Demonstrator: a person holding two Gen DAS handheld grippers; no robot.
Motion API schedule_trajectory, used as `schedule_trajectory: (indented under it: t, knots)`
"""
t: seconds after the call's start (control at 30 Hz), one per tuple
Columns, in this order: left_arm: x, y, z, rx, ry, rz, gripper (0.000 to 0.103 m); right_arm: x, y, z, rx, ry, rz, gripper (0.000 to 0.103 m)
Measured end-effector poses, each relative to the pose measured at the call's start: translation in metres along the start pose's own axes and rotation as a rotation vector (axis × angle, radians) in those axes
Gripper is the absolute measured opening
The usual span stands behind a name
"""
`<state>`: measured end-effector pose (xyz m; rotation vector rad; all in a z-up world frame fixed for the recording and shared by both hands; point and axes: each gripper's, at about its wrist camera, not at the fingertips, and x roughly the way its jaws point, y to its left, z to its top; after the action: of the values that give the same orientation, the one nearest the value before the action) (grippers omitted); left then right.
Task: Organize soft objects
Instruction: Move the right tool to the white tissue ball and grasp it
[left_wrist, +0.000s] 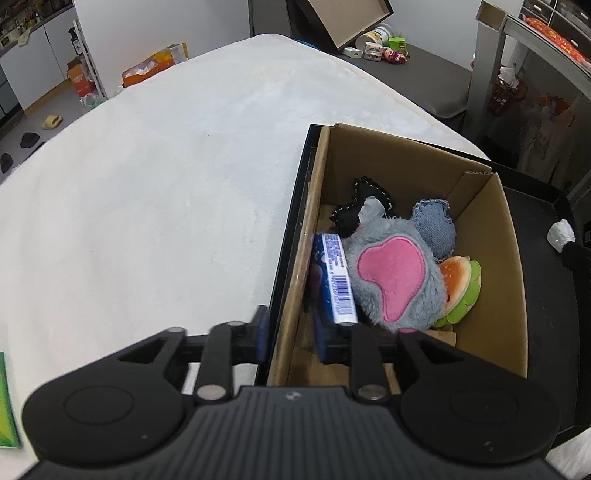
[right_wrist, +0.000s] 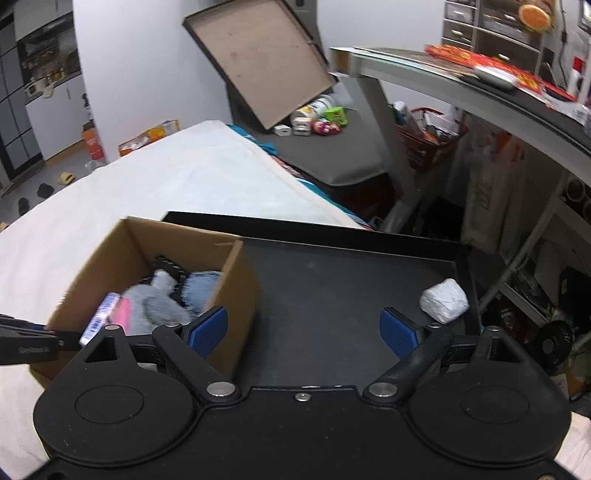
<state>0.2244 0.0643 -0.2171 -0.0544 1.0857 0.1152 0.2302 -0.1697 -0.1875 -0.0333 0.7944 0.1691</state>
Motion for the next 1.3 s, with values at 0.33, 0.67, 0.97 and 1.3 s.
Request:
schedule_trajectory:
  t: [0.33,0.67,0.97,1.3]
  knots:
    - [0.002,-0.011,0.008,0.017,-0.022,0.06,0.048,0.015,-0.044,-0.008,0.077,-0.011,-0.077,0.089]
    - [0.006,-0.019,0.014,0.026,-0.034,0.1,0.049,0.04,-0.079,-0.009,0.108,-0.035,-0.108,0.088]
    - [0.01,-0.022,0.019,0.022,-0.044,0.127,0.049,0.066,-0.099,0.0,0.079,-0.036,-0.125,0.086]
    - [0.013,-0.027,0.021,0.027,-0.051,0.156,0.049,0.092,-0.106,0.009,0.007,-0.004,-0.138,0.084]
